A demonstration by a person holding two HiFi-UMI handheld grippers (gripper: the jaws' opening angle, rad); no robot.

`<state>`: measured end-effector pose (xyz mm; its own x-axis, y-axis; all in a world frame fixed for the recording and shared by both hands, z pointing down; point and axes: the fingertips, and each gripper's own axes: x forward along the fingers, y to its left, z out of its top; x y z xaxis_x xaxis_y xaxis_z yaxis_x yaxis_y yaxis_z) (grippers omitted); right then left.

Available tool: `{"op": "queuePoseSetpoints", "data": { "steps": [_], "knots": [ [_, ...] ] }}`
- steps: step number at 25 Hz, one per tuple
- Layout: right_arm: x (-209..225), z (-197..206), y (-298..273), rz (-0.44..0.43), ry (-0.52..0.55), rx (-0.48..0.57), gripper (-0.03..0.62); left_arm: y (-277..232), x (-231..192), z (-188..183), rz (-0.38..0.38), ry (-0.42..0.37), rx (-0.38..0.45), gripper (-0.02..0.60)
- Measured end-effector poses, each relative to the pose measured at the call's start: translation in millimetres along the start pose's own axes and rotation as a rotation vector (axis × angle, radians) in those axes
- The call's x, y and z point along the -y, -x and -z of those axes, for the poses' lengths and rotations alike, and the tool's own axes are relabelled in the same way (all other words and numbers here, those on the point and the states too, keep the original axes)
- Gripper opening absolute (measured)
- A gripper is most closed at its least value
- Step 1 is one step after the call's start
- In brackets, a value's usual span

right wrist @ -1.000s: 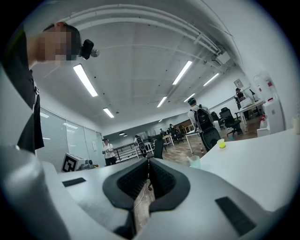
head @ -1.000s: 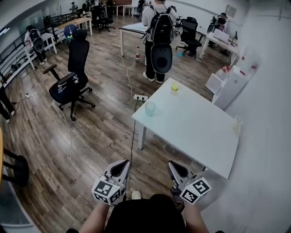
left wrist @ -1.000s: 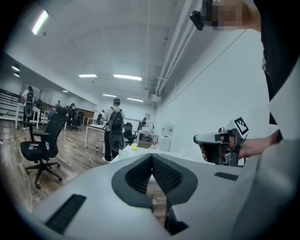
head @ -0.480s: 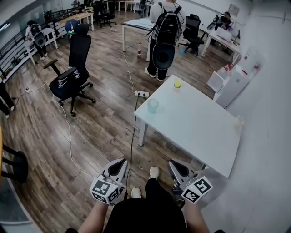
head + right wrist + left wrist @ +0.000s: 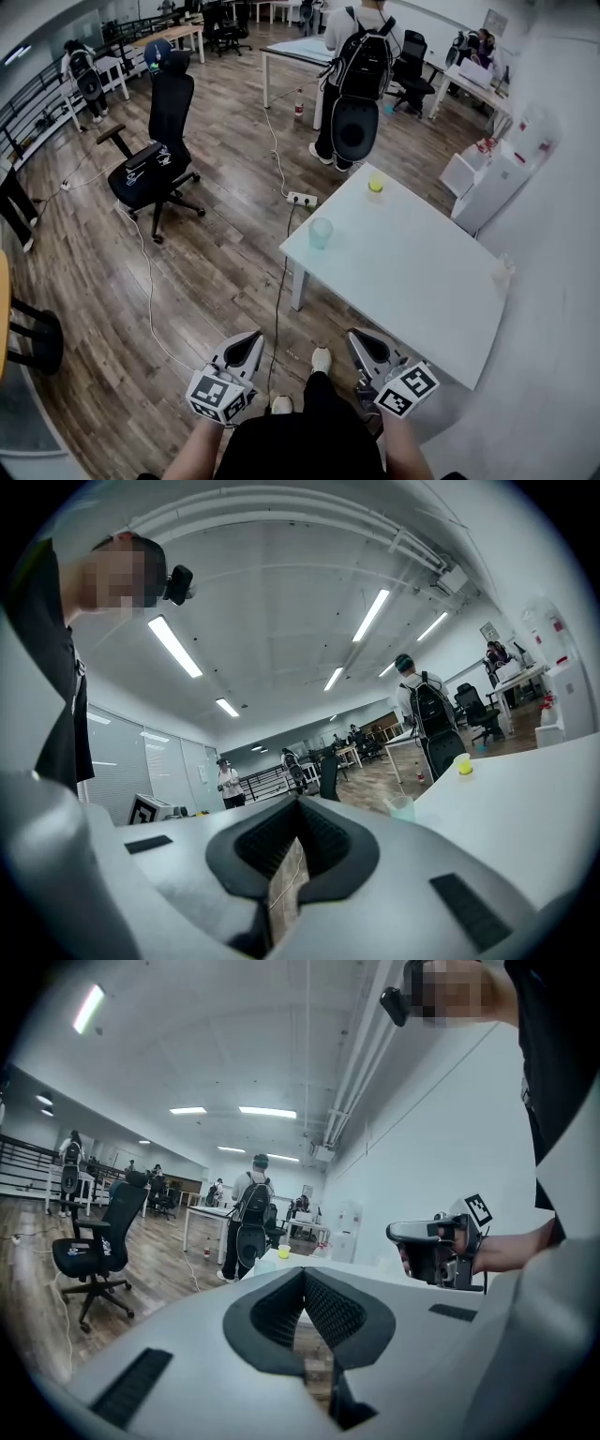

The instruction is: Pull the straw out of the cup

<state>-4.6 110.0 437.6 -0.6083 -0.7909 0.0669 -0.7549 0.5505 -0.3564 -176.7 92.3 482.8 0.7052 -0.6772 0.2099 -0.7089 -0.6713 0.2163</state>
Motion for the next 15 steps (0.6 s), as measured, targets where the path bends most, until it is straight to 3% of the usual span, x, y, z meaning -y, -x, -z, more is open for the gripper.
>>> {"op": "queuePoseSetpoints", "data": {
  "steps": [15],
  "knots": [
    [111,-43,-71,-0.079,0.027,-0.050,0.021,-125,-36,-44,-0.063,-0.022,-0.003,0.014]
  ]
}}
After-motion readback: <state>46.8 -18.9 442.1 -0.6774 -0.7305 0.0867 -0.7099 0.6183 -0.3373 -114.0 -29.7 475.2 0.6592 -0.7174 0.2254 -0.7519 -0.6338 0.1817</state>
